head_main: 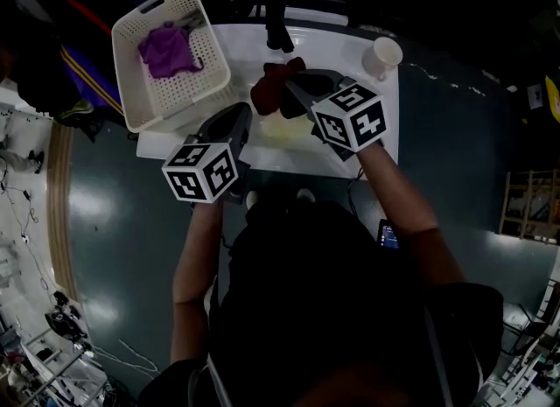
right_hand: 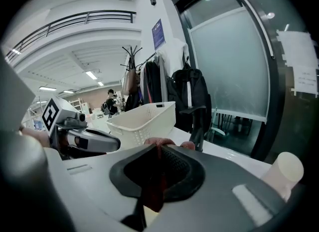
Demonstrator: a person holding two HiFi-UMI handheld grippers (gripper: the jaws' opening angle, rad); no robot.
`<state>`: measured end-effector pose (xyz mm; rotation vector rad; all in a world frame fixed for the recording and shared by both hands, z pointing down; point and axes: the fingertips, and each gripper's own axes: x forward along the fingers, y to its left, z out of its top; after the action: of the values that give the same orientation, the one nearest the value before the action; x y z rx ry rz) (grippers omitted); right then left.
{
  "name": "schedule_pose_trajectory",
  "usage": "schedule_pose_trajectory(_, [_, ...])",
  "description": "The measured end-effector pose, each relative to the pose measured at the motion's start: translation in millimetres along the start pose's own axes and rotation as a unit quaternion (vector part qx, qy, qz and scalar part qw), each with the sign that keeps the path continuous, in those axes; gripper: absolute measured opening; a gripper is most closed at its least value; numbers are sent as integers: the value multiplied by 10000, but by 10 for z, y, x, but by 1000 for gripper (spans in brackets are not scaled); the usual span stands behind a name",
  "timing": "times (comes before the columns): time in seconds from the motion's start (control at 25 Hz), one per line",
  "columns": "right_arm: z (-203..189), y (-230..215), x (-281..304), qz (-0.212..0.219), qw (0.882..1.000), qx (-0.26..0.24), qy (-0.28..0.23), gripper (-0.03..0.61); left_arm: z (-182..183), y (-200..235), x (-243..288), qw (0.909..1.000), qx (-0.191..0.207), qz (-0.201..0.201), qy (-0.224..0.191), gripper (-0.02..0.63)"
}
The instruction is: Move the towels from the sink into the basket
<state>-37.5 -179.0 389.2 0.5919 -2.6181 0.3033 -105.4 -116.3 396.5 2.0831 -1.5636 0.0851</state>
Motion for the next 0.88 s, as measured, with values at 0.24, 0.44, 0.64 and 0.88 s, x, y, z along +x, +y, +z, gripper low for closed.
schedule_pose_trajectory(0.24, [286, 67, -87, 34, 9996, -155, -249, 26, 183, -23, -70, 9998, 66, -20, -180, 8])
schedule_pose_trajectory(0.44, [556, 125, -152, 30, 9985, -312, -451, 26, 336, -40, -130, 9995, 162, -37, -283, 8])
schedule_pose_trajectory(0.64, [840, 208, -179, 51, 9965, -555, -631, 26, 523, 4, -222, 9986, 256, 20, -455, 8])
schedule_pose_trajectory(0.88, [1212, 288, -118, 68, 9931, -777, -879, 26, 855, 146, -366, 9962, 391, 188, -752, 8])
